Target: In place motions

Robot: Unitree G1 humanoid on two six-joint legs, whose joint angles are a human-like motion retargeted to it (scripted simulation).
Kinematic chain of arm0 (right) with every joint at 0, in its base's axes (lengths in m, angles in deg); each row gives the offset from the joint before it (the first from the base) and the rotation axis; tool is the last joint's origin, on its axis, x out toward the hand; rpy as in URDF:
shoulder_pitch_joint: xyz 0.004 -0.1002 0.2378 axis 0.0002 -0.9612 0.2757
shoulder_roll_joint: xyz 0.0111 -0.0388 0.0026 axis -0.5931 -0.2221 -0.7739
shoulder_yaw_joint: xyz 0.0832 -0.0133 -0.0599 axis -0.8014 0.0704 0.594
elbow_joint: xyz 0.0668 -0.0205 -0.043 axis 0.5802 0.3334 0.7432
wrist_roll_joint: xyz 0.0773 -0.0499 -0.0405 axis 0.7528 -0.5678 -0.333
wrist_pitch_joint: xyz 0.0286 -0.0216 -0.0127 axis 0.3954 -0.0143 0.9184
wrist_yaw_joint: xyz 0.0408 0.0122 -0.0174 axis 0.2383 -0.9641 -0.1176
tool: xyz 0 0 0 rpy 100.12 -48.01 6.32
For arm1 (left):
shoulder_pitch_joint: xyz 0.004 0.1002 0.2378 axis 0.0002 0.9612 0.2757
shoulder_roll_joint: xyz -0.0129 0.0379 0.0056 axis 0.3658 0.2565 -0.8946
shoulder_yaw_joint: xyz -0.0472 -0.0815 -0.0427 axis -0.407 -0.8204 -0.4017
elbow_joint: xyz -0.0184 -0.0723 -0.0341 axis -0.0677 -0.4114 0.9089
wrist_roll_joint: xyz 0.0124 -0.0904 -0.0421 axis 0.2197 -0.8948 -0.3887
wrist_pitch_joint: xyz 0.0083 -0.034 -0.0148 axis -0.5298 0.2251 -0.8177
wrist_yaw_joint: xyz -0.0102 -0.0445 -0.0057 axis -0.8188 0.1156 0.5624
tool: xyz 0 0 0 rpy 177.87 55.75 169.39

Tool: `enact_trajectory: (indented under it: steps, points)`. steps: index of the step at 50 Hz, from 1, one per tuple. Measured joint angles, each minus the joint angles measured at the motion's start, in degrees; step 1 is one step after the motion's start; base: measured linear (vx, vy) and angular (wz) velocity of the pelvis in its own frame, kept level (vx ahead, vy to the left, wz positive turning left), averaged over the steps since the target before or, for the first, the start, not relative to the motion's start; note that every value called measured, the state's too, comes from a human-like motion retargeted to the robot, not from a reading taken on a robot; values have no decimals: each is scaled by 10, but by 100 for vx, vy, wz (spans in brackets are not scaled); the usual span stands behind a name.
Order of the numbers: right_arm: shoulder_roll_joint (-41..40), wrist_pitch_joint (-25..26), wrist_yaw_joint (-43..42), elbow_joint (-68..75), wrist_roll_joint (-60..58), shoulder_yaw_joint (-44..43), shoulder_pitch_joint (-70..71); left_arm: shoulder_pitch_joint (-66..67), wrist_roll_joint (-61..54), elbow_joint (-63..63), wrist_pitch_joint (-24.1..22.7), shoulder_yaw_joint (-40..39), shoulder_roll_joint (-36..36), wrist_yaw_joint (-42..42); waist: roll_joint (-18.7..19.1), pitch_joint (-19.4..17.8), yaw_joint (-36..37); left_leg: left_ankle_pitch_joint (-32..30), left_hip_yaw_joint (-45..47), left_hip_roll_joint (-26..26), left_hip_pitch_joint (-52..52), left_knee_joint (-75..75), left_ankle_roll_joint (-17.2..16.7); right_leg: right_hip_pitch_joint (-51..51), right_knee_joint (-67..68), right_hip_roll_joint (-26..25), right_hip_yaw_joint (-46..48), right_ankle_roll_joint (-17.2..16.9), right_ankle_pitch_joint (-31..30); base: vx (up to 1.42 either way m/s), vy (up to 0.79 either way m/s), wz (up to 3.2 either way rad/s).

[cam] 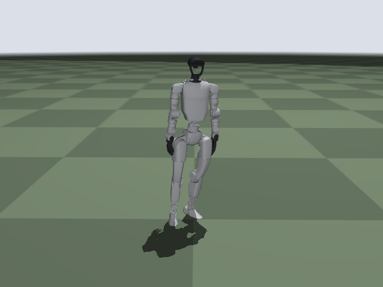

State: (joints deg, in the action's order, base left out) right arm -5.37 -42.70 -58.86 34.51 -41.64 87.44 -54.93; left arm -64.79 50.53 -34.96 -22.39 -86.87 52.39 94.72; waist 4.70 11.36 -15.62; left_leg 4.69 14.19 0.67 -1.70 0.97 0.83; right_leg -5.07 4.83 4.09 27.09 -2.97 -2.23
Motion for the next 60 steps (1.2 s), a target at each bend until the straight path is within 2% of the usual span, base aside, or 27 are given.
enact_trajectory:
  steps: [17,26,29,32,39,44,49,53,55,57,60]
  points:
    - [4,-8,4,-13,-7,16,11,20,-3,-2,-1,-17,3,1,-18,-24,36,-14,-39,-4,-16,-26,-3,36,-16,-7,42,9,6,-1,0,18]
    - [19,-7,-1,10,29,30,7,4,4,25,-3,-18,-7,5,-32,-47,90,-22,-89,15,-73,-66,16,56,-19,16,116,2,18,-4,-3,76]
    - [23,-5,-5,17,15,37,6,-6,6,37,-6,-16,-11,4,-43,-54,117,-9,-45,18,-85,-67,40,69,-20,30,162,-4,25,6,-12,140]
    - [24,-6,-8,16,-3,40,4,-9,8,45,-11,-12,-9,-4,-55,-57,137,8,43,8,-85,-58,58,84,-22,45,221,-13,33,11,-14,180]
    - [25,-14,-15,-5,-20,20,-1,-5,-13,14,-14,-31,4,-27,-61,-29,102,46,237,-19,-75,-26,38,112,-24,56,392,-46,54,13,-19,272]
    - [29,-18,-24,-18,-10,13,1,-14,-53,-27,-5,-61,10,-49,-64,-25,92,55,292,-16,-80,-19,31,131,-20,52,473,-65,59,12,-28,216]
    - [33,-18,-25,-24,-13,21,14,-5,-69,-32,-13,-69,7,-66,-66,-50,130,23,247,-11,-82,-19,24,160,-9,45,508,-73,60,16,-28,85]
    - [28,-18,-26,-37,-29,31,25,19,-71,-32,-23,-84,-8,-73,-61,-58,154,-54,226,-13,-80,-11,25,176,0,40,514,-79,58,23,-26,28]
    - [23,-20,-26,-45,-33,31,28,31,-76,-36,-25,-95,-19,-68,-55,-53,136,-83,199,-10,-79,-6,25,184,2,34,539,-86,56,26,-24,112]
    - [15,-23,-21,-53,-33,30,28,42,-87,-45,-29,-111,-29,-61,-47,-39,92,-66,155,14,-75,0,30,192,1,22,584,-95,50,31,-30,172]
    - [-1,-27,-14,-63,-19,33,21,51,-126,-56,-50,-142,-44,-47,-46,-30,68,-54,133,31,-63,8,34,202,1,22,605,-103,40,24,-30,56]
